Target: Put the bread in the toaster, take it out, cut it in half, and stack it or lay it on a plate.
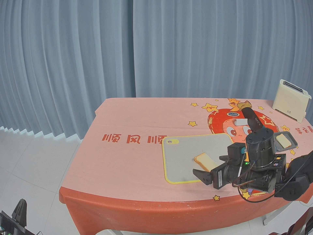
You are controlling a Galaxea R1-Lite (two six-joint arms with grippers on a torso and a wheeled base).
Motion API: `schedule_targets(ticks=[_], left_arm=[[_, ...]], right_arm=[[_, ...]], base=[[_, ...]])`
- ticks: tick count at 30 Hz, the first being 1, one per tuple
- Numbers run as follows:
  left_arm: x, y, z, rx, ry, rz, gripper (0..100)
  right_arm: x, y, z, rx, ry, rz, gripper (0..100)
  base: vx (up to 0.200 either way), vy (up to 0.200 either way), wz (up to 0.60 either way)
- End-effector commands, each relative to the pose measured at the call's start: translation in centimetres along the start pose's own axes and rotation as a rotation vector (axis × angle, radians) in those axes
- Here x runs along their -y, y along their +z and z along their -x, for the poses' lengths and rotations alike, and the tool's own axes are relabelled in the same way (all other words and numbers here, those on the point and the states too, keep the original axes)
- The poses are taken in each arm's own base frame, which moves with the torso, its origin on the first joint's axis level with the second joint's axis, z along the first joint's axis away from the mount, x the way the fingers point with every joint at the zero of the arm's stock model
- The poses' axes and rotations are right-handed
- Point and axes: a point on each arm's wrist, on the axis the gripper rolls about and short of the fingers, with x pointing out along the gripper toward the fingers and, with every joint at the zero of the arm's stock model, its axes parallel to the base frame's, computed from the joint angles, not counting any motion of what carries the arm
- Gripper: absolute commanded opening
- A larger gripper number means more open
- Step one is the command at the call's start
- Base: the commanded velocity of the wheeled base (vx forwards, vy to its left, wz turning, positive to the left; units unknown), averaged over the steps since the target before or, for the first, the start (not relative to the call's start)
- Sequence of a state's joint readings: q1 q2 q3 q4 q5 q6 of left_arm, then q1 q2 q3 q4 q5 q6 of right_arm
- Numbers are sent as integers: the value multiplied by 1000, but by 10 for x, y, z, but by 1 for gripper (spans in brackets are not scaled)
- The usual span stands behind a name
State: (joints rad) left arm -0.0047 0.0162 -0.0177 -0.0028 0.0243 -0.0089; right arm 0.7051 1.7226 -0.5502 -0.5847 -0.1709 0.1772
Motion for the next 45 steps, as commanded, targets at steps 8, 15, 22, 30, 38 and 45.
schedule_targets(ticks=[8, 15, 22, 30, 38, 45], left_arm=[[0, -5, -1, -17, 1, 0, 0], [0, -5, -1, -17, 1, 0, 0], [0, -5, -1, -17, 1, 0, 0], [0, -5, -1, -17, 1, 0, 0], [0, -5, -1, -17, 1, 0, 0], [0, -5, -1, -17, 2, 0, 0]], right_arm=[[-6, -2, -20, -41, -3, 28, 100], [-11, -11, -31, -80, -21, 59, 100], [-15, -11, -34, -75, -19, 66, 100], [-18, -6, -31, -46, -26, 80, 100], [-28, -13, -31, -61, -16, 107, 100], [-34, -12, -29, -50, -7, 118, 100]], base=[[0, 0, 0], [0, 0, 0], [0, 0, 0], [0, 0, 0], [0, 0, 0], [0, 0, 0]])
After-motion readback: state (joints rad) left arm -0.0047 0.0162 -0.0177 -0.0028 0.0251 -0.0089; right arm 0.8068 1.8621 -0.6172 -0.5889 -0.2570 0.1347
